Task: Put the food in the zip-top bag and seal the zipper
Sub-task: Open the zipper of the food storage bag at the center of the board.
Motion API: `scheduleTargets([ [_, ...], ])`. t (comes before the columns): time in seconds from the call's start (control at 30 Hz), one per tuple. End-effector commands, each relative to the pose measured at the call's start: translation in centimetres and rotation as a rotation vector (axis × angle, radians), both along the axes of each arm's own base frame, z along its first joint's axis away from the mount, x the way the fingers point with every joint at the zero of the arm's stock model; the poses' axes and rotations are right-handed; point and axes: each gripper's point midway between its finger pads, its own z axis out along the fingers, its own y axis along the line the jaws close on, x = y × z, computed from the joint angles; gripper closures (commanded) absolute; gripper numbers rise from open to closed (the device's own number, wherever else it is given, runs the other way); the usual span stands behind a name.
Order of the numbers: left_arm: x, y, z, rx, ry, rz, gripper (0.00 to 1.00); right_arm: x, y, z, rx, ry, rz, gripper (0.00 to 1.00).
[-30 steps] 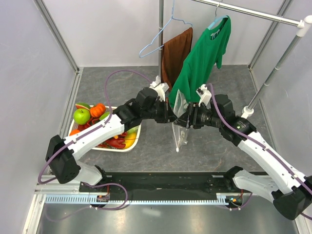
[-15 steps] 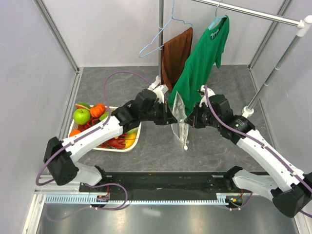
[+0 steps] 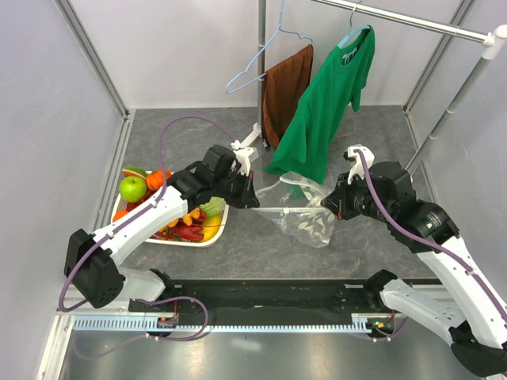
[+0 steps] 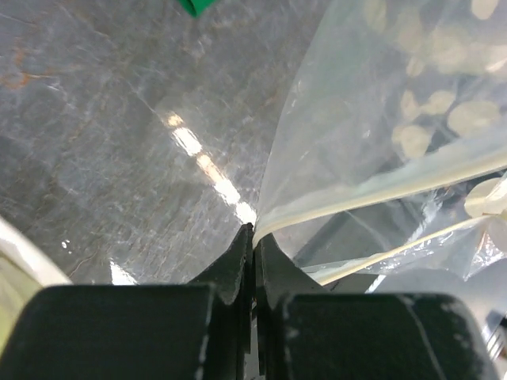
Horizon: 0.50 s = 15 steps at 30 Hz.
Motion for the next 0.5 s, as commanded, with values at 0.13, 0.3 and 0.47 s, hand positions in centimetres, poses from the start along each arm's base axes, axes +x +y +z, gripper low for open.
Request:
scheduleTargets([
  [0.13,-2.3,-0.6,-0.7,-0.014,0.02,-0.221,0.82,-1.4,1.7,-1.5,0.046,0.083,0.115,1.0],
  [0.3,-3.2,-0.5,1.9,-0.053,-0.057,-0.322,0.48,-0.6,3.1,-4.1,0.065,0.123,0.134,1.0],
  [0.47,-4.0,2.4,6.8,-0.106,-0.232,-0.364,0.13,0.0,3.3,-5.4,0.091,0.136,0.093,1.0],
])
